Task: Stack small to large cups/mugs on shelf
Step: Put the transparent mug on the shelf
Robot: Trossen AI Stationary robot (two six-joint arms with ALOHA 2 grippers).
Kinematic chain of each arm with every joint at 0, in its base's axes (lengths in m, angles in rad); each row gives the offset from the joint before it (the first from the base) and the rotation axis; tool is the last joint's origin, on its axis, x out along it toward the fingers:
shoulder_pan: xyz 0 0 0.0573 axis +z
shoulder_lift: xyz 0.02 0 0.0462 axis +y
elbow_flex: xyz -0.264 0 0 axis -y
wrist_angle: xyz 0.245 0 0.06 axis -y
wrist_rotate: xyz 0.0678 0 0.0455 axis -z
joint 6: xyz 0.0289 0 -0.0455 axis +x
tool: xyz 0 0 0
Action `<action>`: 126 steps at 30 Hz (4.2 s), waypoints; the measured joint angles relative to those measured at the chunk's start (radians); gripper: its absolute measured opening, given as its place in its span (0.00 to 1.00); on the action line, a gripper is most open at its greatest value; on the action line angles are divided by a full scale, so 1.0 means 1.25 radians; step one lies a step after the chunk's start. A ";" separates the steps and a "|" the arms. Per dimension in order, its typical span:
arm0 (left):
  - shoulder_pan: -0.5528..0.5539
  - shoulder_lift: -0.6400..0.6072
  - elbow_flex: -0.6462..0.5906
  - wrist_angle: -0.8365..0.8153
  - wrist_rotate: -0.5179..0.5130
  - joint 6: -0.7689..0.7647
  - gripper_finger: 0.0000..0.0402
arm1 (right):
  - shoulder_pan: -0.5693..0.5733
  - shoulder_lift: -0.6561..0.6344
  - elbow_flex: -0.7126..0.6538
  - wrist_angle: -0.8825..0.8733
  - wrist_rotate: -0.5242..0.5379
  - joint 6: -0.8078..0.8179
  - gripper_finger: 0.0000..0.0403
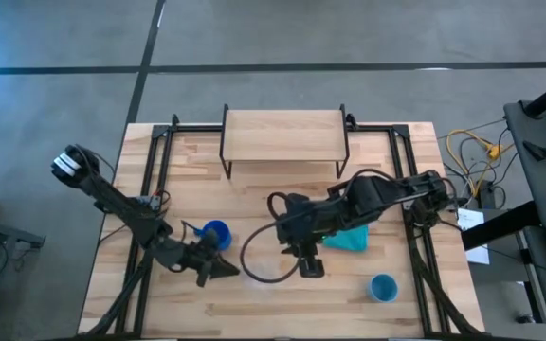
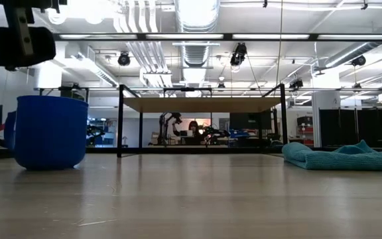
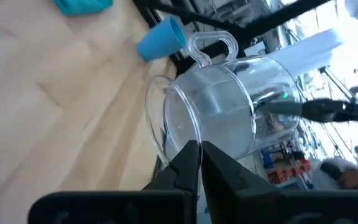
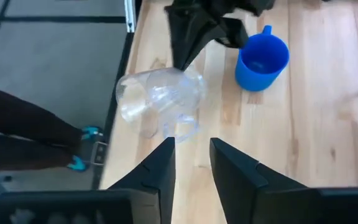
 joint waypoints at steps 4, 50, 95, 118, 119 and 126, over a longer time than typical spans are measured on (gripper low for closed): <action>0.022 -0.059 -0.030 0.006 -0.020 0.001 0.00 | -0.006 0.015 0.000 0.000 0.031 -0.029 0.30; 0.140 -0.130 -0.027 0.009 0.004 0.076 0.00 | -0.022 0.031 0.001 0.058 0.188 -0.156 0.43; 0.145 -0.126 -0.028 0.066 0.030 0.139 0.00 | -0.025 0.031 -0.059 0.155 0.188 -0.156 0.26; 0.174 -0.130 -0.029 0.060 0.035 0.270 0.16 | -0.101 0.021 -0.045 0.152 0.271 -0.233 0.02; 0.179 -0.130 -0.029 0.060 0.035 0.275 0.19 | -0.106 0.016 -0.044 0.151 0.271 -0.234 0.02; 0.208 -0.131 -0.029 0.061 0.032 0.294 0.31 | -0.172 -0.006 -0.043 0.146 0.263 -0.236 0.02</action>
